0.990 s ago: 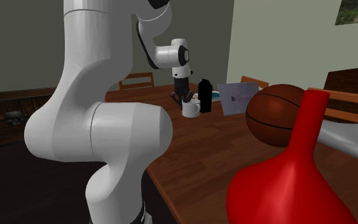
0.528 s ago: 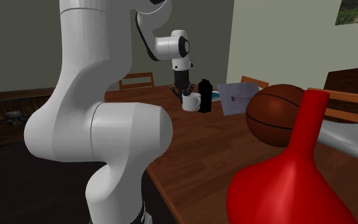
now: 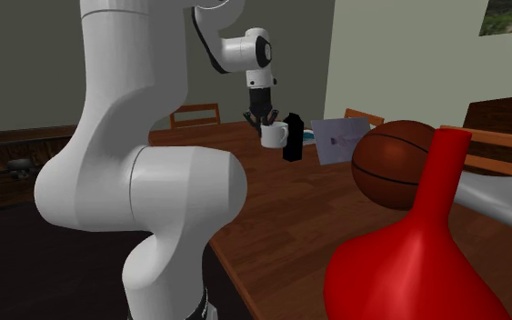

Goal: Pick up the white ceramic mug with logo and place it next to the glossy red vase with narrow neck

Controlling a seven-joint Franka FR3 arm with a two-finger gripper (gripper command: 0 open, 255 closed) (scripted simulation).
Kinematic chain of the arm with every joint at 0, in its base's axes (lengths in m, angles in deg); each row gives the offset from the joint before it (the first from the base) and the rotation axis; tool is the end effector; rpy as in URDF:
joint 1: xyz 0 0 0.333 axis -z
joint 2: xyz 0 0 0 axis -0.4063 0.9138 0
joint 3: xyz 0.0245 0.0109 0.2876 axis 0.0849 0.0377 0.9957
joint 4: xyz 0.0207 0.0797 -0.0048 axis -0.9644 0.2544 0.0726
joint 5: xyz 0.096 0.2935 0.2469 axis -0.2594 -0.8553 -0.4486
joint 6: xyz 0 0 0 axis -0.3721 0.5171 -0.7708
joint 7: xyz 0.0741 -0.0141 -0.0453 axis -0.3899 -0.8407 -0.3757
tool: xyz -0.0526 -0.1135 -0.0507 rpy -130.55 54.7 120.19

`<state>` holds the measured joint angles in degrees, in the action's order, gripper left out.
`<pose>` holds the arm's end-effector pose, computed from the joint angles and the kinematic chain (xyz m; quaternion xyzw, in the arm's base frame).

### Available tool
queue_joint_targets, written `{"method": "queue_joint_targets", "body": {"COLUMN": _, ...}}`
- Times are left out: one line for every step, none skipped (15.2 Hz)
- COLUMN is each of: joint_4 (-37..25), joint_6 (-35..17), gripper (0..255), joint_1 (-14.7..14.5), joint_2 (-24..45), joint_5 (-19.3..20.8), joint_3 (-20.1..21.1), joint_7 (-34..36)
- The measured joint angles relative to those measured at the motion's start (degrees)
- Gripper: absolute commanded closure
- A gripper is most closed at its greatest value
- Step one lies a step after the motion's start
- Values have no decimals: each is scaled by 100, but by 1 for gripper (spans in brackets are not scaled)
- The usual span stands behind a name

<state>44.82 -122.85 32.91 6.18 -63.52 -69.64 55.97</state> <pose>0.5398 -0.2720 0.3703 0.9991 0.0173 -0.0287 0.0268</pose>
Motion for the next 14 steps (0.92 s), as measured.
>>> {"method": "queue_joint_targets", "body": {"joint_4": -72, "joint_6": 85, "gripper": 255, "joint_1": -5, "joint_2": -13, "joint_5": 4, "joint_3": 2, "joint_7": 8}}
{"method": "queue_joint_targets", "body": {"joint_4": -128, "joint_6": 156, "gripper": 255, "joint_1": -11, "joint_2": -29, "joint_5": 9, "joint_3": 4, "joint_7": 15}}
{"method": "queue_joint_targets", "body": {"joint_4": -169, "joint_6": 218, "gripper": 255, "joint_1": -6, "joint_2": -50, "joint_5": 15, "joint_3": -2, "joint_7": 4}}
{"method": "queue_joint_targets", "body": {"joint_4": -224, "joint_6": 279, "gripper": 255, "joint_1": -4, "joint_2": -58, "joint_5": 17, "joint_3": -4, "joint_7": 0}}
{"method": "queue_joint_targets", "body": {"joint_4": -284, "joint_6": 355, "gripper": 255, "joint_1": -2, "joint_2": -73, "joint_5": 21, "joint_3": -8, "joint_7": -7}}
{"method": "queue_joint_targets", "body": {"joint_4": -352, "joint_6": 434, "gripper": 255, "joint_1": -7, "joint_2": -85, "joint_5": 25, "joint_3": -6, "joint_7": 1}}
{"method": "queue_joint_targets", "body": {"joint_4": -401, "joint_6": 507, "gripper": 255, "joint_1": -9, "joint_2": -110, "joint_5": 32, "joint_3": -7, "joint_7": 1}}
{"method": "queue_joint_targets", "body": {"joint_4": -458, "joint_6": 588, "gripper": 255, "joint_1": -15, "joint_2": -136, "joint_5": 40, "joint_3": -6, "joint_7": 9}}
{"method": "queue_joint_targets", "body": {"joint_4": -515, "joint_6": 660, "gripper": 255, "joint_1": -16, "joint_2": -151, "joint_5": 45, "joint_3": -7, "joint_7": 7}}
{"method": "queue_joint_targets", "body": {"joint_4": -575, "joint_6": 731, "gripper": 255, "joint_1": -16, "joint_2": -163, "joint_5": 48, "joint_3": -8, "joint_7": 6}}
{"method": "queue_joint_targets", "body": {"joint_4": -646, "joint_6": 811, "gripper": 255, "joint_1": -15, "joint_2": -172, "joint_5": 50, "joint_3": -9, "joint_7": 2}}
{"method": "queue_joint_targets", "body": {"joint_4": -712, "joint_6": 875, "gripper": 255, "joint_1": -15, "joint_2": -171, "joint_5": 49, "joint_3": -9, "joint_7": 1}}
{"method": "queue_joint_targets", "body": {"joint_4": -791, "joint_6": 953, "gripper": 255, "joint_1": -15, "joint_2": -169, "joint_5": 48, "joint_3": -9, "joint_7": -2}}
{"method": "queue_joint_targets", "body": {"joint_4": -861, "joint_6": 1030, "gripper": 255, "joint_1": -17, "joint_2": -176, "joint_5": 50, "joint_3": -9, "joint_7": 0}}
